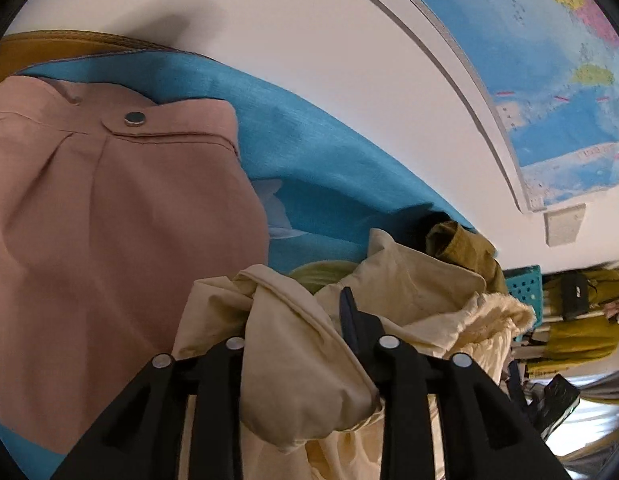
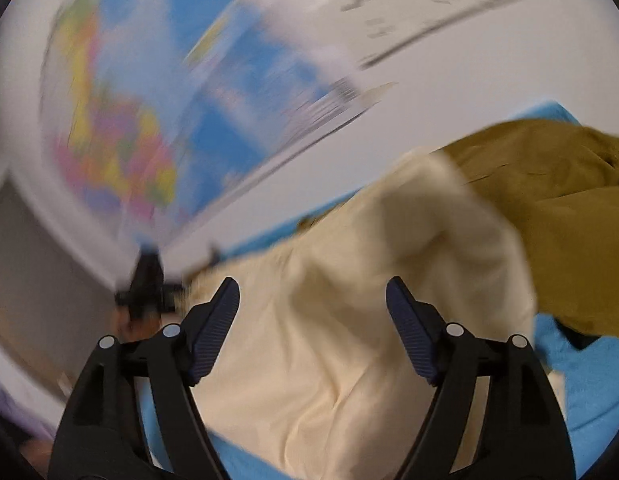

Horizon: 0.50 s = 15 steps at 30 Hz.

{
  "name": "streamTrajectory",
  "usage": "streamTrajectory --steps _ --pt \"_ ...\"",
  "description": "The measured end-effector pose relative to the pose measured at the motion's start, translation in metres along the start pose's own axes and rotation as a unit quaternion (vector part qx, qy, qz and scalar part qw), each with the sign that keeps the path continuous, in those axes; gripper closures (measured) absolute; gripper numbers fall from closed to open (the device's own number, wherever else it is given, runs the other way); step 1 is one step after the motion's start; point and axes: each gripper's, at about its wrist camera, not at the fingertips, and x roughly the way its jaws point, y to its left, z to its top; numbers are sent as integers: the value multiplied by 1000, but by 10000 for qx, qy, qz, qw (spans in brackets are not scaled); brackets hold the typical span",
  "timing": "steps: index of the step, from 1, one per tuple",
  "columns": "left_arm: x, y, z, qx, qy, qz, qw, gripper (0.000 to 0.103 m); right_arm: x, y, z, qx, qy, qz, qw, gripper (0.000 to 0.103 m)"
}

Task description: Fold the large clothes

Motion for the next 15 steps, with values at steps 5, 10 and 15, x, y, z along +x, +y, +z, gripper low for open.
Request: streamTrajectory --steps 5,10,15 --pt "-13 -8 -10 130 -164 -388 9990 50 49 40 -19 -1107 347 -568 9916 32" --pt "-33 -25 -41 656 -407 -594 9952 27 86 27 -21 -1329 521 -1088 9838 92" --pt "-41 -60 -83 2002 -650 -309 9771 27 67 23 -1 -1098 34 -894 9899 100"
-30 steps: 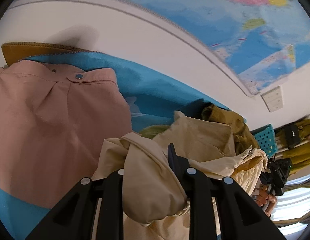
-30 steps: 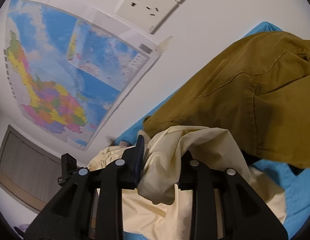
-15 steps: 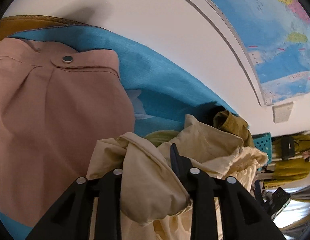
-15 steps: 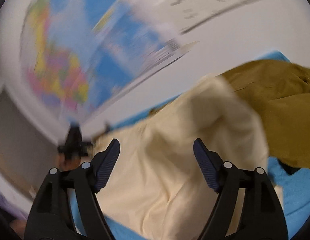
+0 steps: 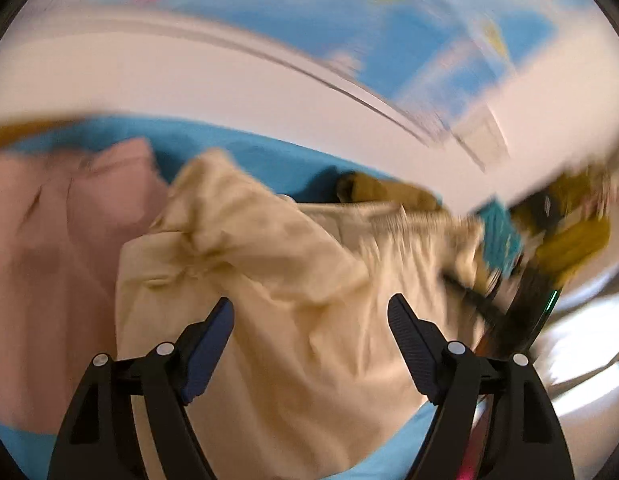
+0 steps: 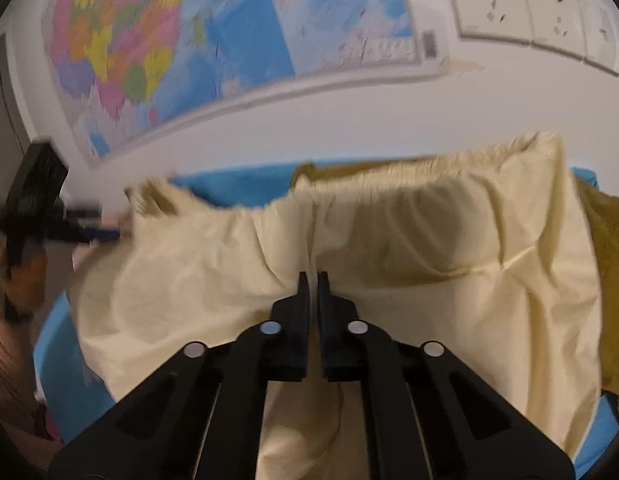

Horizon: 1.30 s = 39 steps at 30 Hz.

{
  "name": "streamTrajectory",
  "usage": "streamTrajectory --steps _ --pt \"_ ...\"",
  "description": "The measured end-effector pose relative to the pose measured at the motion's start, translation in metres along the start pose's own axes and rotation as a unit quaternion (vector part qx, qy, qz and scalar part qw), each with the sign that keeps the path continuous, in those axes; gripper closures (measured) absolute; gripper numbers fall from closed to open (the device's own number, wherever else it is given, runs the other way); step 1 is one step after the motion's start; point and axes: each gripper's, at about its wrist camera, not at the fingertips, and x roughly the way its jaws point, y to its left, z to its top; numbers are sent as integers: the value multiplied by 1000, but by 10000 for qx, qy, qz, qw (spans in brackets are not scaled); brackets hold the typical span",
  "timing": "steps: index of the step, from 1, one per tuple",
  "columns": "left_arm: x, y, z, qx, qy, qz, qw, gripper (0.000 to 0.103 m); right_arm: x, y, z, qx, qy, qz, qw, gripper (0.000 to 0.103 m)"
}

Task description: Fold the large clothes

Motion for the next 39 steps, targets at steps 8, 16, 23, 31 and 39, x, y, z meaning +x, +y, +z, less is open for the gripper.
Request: streamTrajectory --steps 8,16,23,31,39 --pt "69 -35 -12 1080 308 1050 9881 47 33 4 16 -123 13 -307 9995 101" --pt "46 -11 -21 868 -256 961 9912 40 1 -8 2 138 -80 -71 9998 50" --pt "-63 24 -76 872 -1549 1434 9736 18 -111 -37 -67 684 -748 -22 9948 26" --pt "-48 60 -113 450 -1082 984 9882 12 -111 -97 -151 1851 -151 -217 9824 15" --pt "-8 43 -112 497 -1011 806 9904 45 -80 -110 -137 2045 -130 657 9766 69"
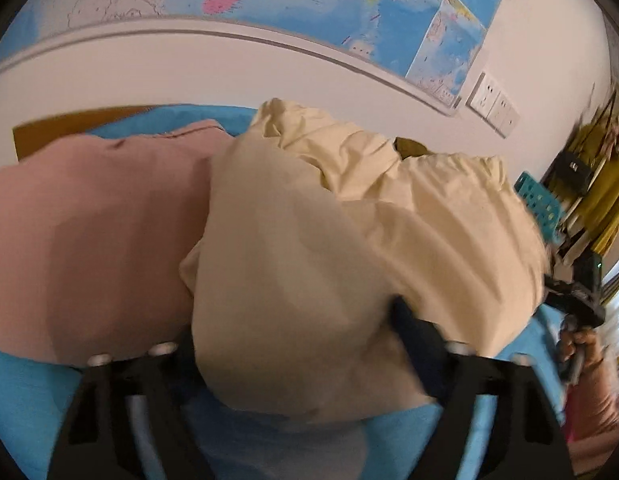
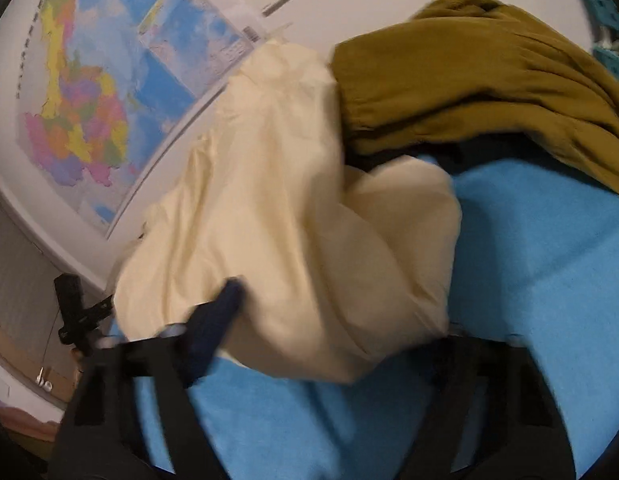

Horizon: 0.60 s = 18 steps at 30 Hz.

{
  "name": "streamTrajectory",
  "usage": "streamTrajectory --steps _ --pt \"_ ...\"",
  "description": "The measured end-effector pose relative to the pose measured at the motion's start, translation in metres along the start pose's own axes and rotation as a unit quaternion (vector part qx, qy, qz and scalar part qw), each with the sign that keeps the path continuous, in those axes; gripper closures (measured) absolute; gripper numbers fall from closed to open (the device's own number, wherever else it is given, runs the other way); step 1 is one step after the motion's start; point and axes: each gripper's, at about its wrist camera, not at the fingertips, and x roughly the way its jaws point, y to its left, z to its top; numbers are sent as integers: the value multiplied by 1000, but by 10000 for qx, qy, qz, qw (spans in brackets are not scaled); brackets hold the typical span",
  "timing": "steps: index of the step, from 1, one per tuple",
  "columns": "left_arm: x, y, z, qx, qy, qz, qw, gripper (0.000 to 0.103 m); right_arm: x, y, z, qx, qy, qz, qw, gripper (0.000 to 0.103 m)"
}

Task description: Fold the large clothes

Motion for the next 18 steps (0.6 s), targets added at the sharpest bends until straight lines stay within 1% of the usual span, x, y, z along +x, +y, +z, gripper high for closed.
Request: streamTrajectory --steps 1,2,3,4,5,7,8,9,10,11,12,13,14,16,17,18 --pt "-1 -2 1 -29 34 31 10000 63 -4 2 2 73 -14 216 9997 92" --pt "-8 -1 1 -144 60 -21 9999 71 -15 6 5 118 -76 469 9988 93" --pt "-15 2 1 -275 61 -175 9995 76 -29 16 7 -14 -163 600 9981 94" --pt "-24 3 2 -440 28 -394 9983 80 -39 24 9 -123 -240 668 9974 95" --pt "-36 4 0 -566 30 -549 9969 81 -53 35 11 -236 -333 762 9963 95" --pt "-59 0 -8 -565 22 -699 9960 82 -93 51 16 -452 -644 844 9933 96" --pt "-65 -2 -11 -561 5 -718 9958 82 -109 52 17 -492 -772 807 9925 97" --pt "-70 -1 -20 -633 36 -761 9951 82 -121 48 16 -527 -819 632 9932 97" --pt "-70 -1 -27 -710 99 -831 9940 81 -127 41 13 -481 -823 445 9945 97" --pt "-64 3 -42 -877 259 -1036 9904 81 -129 28 9 -301 -790 334 9959 97" --pt "-55 6 -54 -1005 449 -1006 9888 81 -125 13 4 -117 -671 148 9976 97" --pt "-47 7 -61 -1079 586 -1002 9874 81 -116 -5 -6 48 -400 -37 9992 97" --pt "-36 9 -71 -1155 750 -1002 9854 78 -107 -18 -14 227 -239 -147 9993 97" --pt "-34 11 -73 -1189 736 -920 9859 58 -95 -34 -29 363 -31 -388 9986 95" --pt "-37 11 -70 -1189 693 -872 9866 53 -95 -39 -32 450 -48 -416 9981 90" --pt "-40 8 -66 -1080 666 -709 9894 43 -97 -40 -33 515 -97 -436 9977 88"
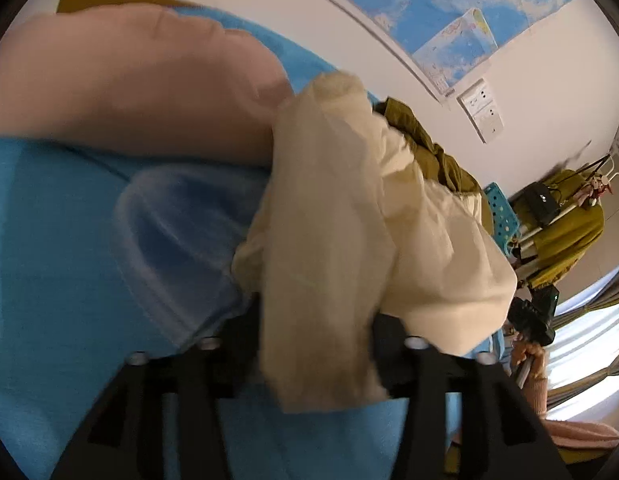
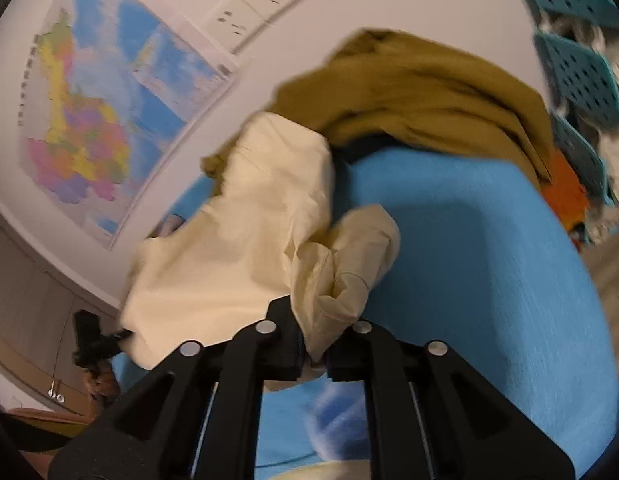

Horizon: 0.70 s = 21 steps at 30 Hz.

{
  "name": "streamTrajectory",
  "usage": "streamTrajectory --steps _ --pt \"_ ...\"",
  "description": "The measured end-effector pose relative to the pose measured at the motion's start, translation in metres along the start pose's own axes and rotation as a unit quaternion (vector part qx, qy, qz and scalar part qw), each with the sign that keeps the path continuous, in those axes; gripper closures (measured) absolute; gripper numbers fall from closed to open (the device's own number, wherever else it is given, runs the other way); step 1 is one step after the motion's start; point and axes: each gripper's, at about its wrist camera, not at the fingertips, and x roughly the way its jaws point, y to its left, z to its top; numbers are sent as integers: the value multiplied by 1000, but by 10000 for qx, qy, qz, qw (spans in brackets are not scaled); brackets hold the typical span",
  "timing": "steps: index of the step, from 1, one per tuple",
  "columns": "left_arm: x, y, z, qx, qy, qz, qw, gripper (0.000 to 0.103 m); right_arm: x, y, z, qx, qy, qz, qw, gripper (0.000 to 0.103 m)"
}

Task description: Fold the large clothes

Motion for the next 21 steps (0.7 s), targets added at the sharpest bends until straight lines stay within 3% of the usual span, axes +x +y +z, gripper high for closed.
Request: streamTrajectory --steps 1,3,5,6,7,9,12,17,18,19,21 --pt "-3 -5 2 126 -29 198 9997 40 -4 5 3 -68 -107 -167 9998 78" --pt "-9 -25 9 592 -144 719 9955 34 -12 22 5 -383 -250 -545 9975 69" --pt "-16 -46 15 1040 -362 1105 9878 26 -21 52 8 -856 -584 -998 9896 46" --pt "-20 -53 18 1169 -502 1233 9842 23 -26 66 8 -1118 -807 -1248 9826 26" --pt "-22 -55 23 1210 -583 1300 9824 23 -26 75 7 -1312 -935 -1424 9766 22" --pt "-27 -62 29 1233 -818 1438 9785 24 -26 96 8 -1773 -1117 -1782 9614 25" --pt "-23 -76 31 1488 -858 1254 9771 24 -15 121 10 -2073 -1034 -1058 9670 28" --pt "13 -91 33 1789 -475 1087 9767 24 41 143 9 -2385 -341 -565 9689 35" --pt "23 -89 34 1802 -349 1081 9771 24 56 142 10 -2341 -123 -481 9709 39" --pt "34 -86 35 1775 -244 1167 9769 24 77 138 12 -2253 96 -511 9729 51" --pt "52 -76 38 1703 -81 1394 9755 24 101 124 12 -2131 384 -708 9737 60"
